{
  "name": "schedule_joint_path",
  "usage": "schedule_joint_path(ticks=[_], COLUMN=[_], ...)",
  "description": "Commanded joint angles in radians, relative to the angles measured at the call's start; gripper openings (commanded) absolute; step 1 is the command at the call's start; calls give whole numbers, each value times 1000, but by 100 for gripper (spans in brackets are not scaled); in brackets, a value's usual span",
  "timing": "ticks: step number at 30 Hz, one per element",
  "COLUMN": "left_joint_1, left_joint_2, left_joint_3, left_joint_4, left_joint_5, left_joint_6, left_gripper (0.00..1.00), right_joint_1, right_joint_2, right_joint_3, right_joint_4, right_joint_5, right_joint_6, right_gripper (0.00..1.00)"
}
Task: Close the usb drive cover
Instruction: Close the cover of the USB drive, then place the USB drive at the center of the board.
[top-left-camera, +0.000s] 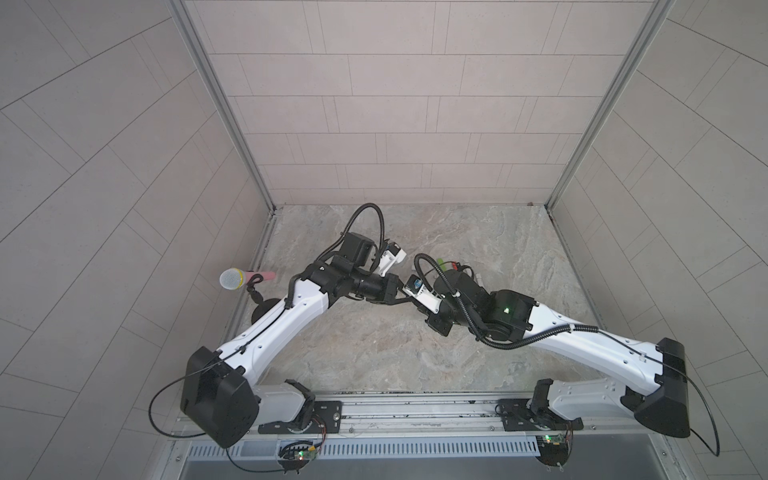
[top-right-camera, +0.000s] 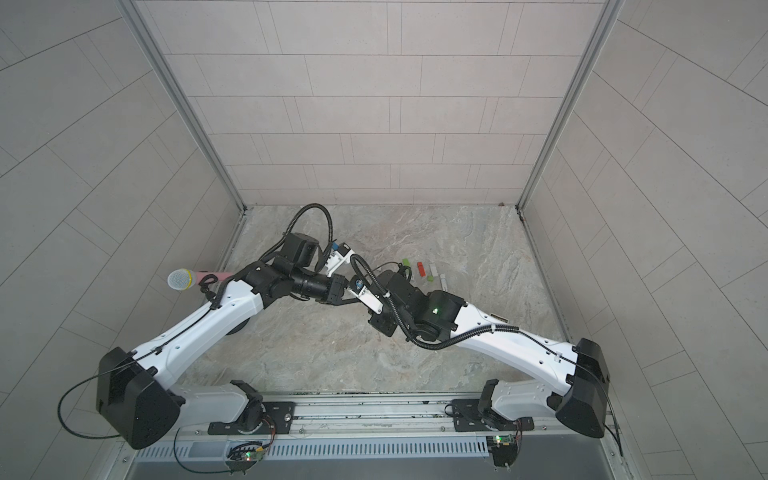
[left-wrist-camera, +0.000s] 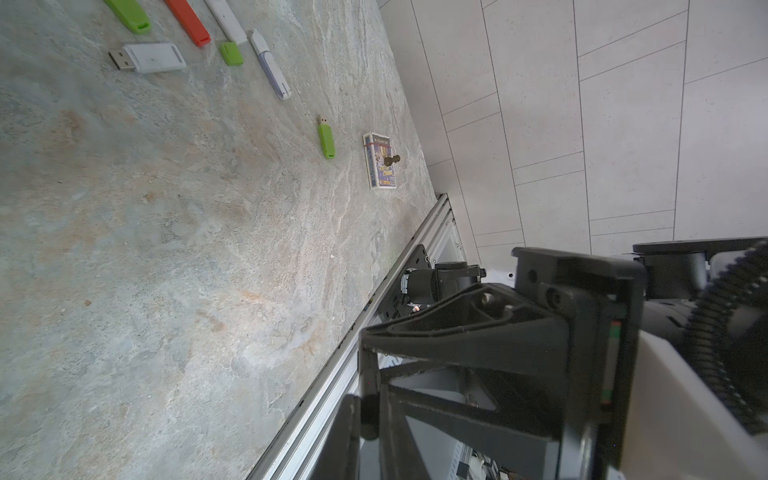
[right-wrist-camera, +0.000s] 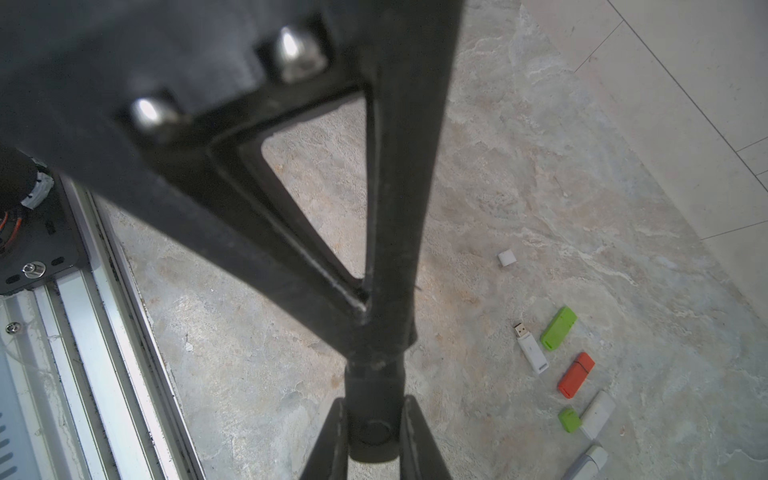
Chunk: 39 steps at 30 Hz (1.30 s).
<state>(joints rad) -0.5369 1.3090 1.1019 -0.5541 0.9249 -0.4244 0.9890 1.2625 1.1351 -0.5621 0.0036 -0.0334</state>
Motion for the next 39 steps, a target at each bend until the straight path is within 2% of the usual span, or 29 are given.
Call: schedule_joint_path(ticks=[1, 4, 9, 12, 15, 16, 17, 18, 22, 24, 30, 35, 39], left_joint_1=[-13, -24, -39, -38, -33, -30, -24, -16, 9, 18, 31, 36, 37], left_joint_2=[15, 19, 44, 33, 3, -11, -28, -49, -133, -179, -319, -427, -473], left_joint_3=[-46, -59, -54, -40, -4, 0, 4, 2, -40, -87, -174, -253, -294], left_joint_4=[-41, -41, -63, -67, -79, -67, -47, -23, 61, 111, 86, 86, 92], left_joint_5=[16, 34, 58, 24, -66, -88, -121, -155, -297, -361, -562, -673, -705], left_joint_6=[44, 53, 79, 81, 71, 59, 36, 15, -48, -69, -47, -42, -48], left_gripper=[12, 12, 12, 12, 24, 33, 46, 52, 65, 72, 77, 83, 84], right_joint_1=[5, 5, 6, 4, -9, -18, -29, -42, -102, -144, -232, -236, -234], right_joint_2=[-1, 6, -5, -26, -63, -71, -81, -89, -84, -48, 194, 446, 619], right_joint_3=[101, 113, 80, 34, -48, -75, -107, -137, -226, -241, -157, 57, 233], right_joint_4=[207, 222, 231, 220, 197, 190, 180, 175, 181, 190, 185, 59, -38], right_joint_5=[-37, -57, -17, 19, 47, 50, 44, 35, -15, -71, -223, -266, -267], right_joint_6=[-2, -3, -28, -34, -22, -11, 7, 26, 80, 114, 228, 232, 234], right_gripper=[8, 8, 8, 8, 8, 8, 7, 7, 8, 8, 9, 11, 13])
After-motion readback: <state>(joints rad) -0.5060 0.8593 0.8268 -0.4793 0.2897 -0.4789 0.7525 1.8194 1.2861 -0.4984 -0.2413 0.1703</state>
